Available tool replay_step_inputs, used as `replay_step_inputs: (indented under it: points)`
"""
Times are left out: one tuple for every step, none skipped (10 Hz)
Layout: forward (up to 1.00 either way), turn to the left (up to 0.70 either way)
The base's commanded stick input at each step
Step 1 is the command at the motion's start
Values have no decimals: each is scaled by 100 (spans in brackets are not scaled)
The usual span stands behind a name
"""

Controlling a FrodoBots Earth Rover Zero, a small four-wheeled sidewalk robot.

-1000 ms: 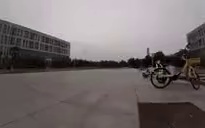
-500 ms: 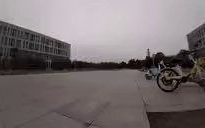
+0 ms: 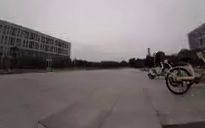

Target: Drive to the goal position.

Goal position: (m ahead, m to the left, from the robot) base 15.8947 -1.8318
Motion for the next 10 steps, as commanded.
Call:
replay_step_inputs:
  points:
    - [70, 0]
    - [70, -3]
    - [70, -23]
    - [70, -29]
    - [70, -29]
    - [70, -29]
    - [70, 0]
    - [70, 0]
    - [70, 0]
    - [70, 0]
